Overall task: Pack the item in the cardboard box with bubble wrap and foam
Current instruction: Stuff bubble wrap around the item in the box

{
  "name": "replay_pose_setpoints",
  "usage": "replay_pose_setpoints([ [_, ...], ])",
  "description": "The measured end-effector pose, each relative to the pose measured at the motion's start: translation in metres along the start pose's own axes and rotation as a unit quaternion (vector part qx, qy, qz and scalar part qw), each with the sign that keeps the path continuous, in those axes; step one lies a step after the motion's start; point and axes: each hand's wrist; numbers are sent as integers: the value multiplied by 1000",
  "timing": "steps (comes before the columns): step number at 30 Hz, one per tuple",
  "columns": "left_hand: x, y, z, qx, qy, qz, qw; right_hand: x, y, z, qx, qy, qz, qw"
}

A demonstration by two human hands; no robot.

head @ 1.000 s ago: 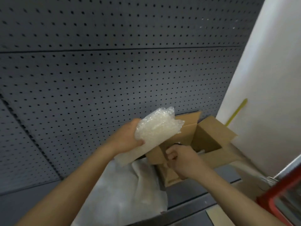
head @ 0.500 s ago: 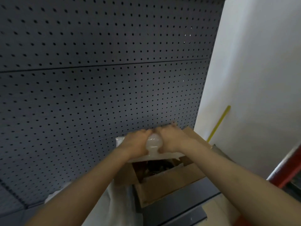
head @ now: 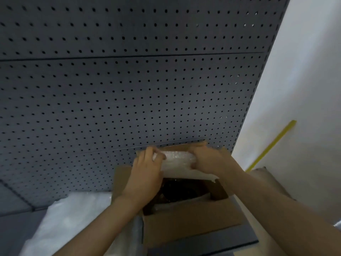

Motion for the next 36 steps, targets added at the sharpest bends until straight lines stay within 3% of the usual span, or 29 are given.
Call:
replay_pose_setpoints([
  [5,17,57,31,60,-51,-217,973,-35,9,15,-36,-62,3,997],
  [8,3,84,36,78,-98,-279,952,-52,17,15,-26,-88,4,996],
  [16,-37,132,22,70,-150,-350,922,-79,40,11,-17,-105,24,994],
  [24,-39,129,12,196,-164,-392,884,-95,57,8,-10,-97,47,994],
  [28,-39,119,13,137,-146,-440,876,-100,70,-1,44,-87,57,994],
  [32,-41,119,23,53,-137,-483,863,-106,90,-10,97,-79,9,992],
  [36,-41,118,16,66,-135,-486,861,-115,96,-8,83,-87,-26,992],
])
Point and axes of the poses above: each hand's wrist, its own x-axis away from the middle knuckle, its own y-axis out of the palm, z = x × y, and after that the axes turned 10 degrees about -z, right-handed
